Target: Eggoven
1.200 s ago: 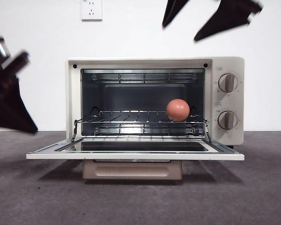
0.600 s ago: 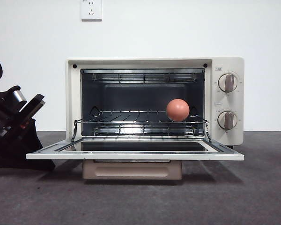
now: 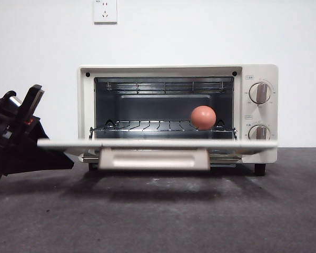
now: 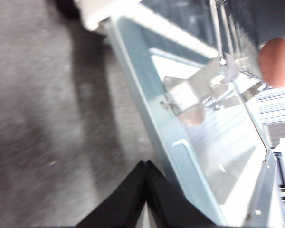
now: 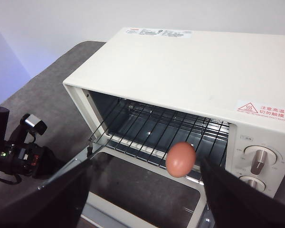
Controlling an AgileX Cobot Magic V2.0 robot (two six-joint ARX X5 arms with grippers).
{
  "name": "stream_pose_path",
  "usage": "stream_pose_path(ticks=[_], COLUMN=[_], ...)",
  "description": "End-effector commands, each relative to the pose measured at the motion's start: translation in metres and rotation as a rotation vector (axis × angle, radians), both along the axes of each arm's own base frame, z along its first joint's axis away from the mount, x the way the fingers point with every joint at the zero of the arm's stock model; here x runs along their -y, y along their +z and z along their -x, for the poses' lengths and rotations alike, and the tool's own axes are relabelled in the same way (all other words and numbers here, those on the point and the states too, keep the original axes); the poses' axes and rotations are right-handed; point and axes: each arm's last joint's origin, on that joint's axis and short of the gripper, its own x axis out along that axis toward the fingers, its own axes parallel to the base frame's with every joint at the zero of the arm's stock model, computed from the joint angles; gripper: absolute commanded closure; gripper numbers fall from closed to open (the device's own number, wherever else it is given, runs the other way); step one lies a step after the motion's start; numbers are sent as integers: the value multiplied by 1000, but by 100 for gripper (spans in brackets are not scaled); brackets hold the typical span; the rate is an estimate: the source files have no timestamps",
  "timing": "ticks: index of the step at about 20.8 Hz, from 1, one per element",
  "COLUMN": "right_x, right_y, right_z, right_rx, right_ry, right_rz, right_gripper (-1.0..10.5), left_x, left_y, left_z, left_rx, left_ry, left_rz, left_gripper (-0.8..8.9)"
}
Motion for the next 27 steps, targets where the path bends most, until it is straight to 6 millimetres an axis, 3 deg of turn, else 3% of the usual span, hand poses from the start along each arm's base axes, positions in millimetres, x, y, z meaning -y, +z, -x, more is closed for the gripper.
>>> stream_pose_path(ticks=[1, 9, 14, 20, 27], right_x=[-1, -1, -1, 0, 2], right_y=[6, 3, 2, -2, -10], right_z=[0, 1, 1, 2, 5], right_rx=[20, -3, -11, -45, -115], right_ry=[6, 7, 7, 6, 6], right_rz=[-4, 14, 21, 47, 102], right_gripper=[580, 580, 580, 581, 612], left_x=[2, 0, 1, 5, 16], left_y=[17, 58, 70, 87, 124], left_z=[-5, -30, -36, -24, 18], left_rx=[64, 224, 236, 273, 361], left_ry=[-27, 48, 68, 40, 55], left_rz=[66, 124, 131, 100, -87], left_gripper=[808, 808, 808, 808, 808])
